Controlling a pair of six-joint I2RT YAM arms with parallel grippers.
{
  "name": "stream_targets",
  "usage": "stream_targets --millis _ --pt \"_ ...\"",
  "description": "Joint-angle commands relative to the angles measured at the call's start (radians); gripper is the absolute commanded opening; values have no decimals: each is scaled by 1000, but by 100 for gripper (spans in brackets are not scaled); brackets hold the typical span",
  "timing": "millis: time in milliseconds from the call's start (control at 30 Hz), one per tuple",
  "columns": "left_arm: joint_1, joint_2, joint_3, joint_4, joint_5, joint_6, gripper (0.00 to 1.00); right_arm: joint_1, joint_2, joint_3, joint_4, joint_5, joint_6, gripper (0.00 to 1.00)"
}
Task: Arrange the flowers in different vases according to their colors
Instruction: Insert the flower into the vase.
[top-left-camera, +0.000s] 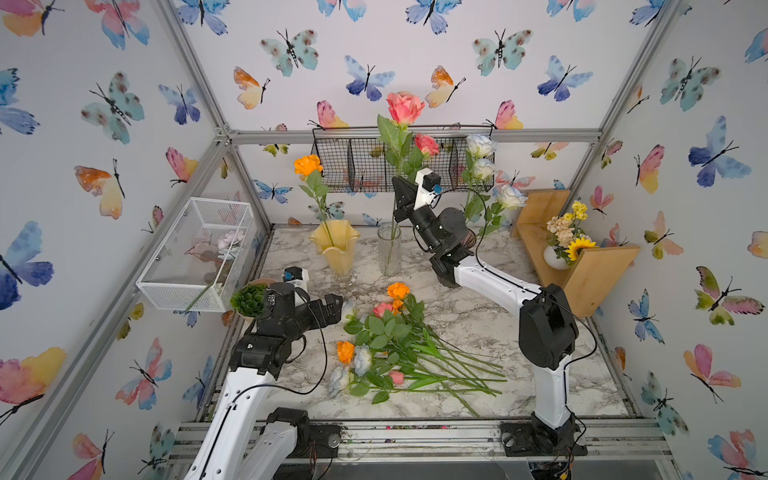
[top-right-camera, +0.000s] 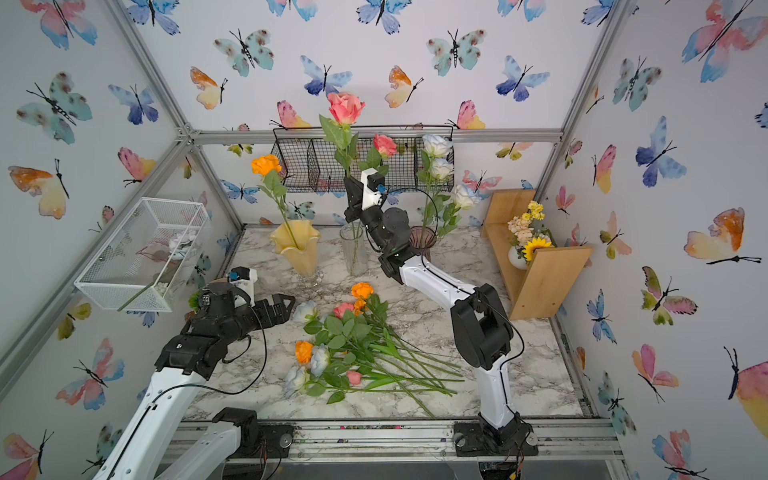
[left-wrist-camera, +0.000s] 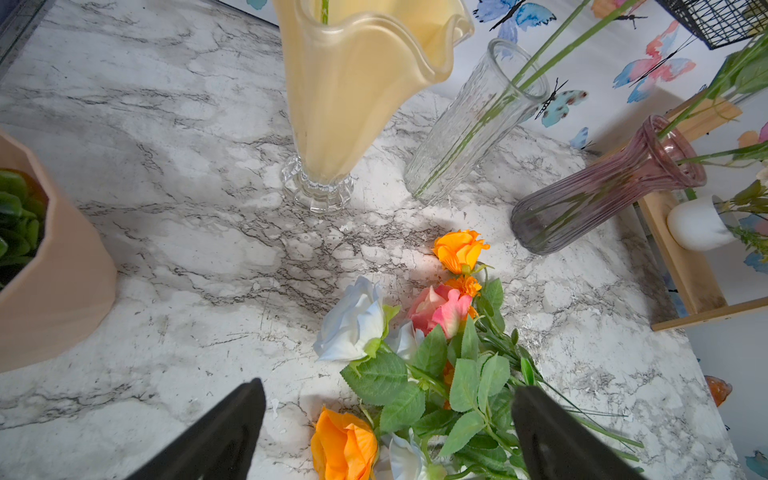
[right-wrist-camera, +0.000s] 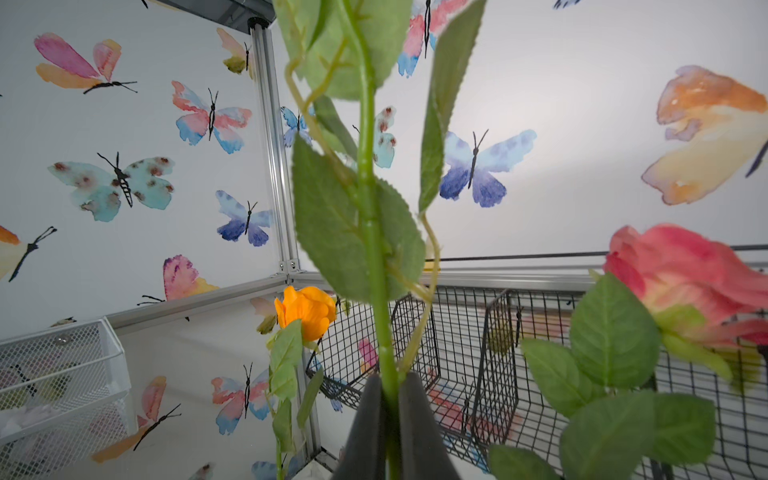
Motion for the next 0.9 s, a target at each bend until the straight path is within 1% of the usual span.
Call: stream_targets --millis 0,67,100,133,267,300,333,433,633,733,833,867 --pt "-2 -12 -8 7 24 1 99 0 8 -27 68 32 38 2" --pt "-2 -13 -8 7 25 2 99 0 18 -25 41 32 43 3" --pt "-3 -15 -8 7 23 1 99 0 21 -21 21 32 42 8" --pt "-2 -17 -8 7 22 1 99 0 22 -21 4 33 42 15" --pt "-2 -25 -10 9 18 -1 99 -1 -2 -46 -31 65 42 55" --pt "-2 -26 -10 8 17 -1 99 0 -12 -54 -35 72 41 61" --pt "-2 -27 -10 8 17 -1 99 0 -25 -65 -41 77 40 65" --pt "-2 -31 -9 9 17 -1 99 0 -75 -98 -50 92 39 70" --pt "-2 -41 -10 8 15 -1 99 0 -207 -183 -84 109 39 71" --pt "-2 -47 -11 8 13 -1 99 0 -271 -201 -155 119 38 73" --pt "-2 -49 -11 8 13 -1 99 0 -306 -192 -239 136 17 79" --pt "-2 -50 -11 8 14 -1 99 0 -311 -178 -282 135 -2 79"
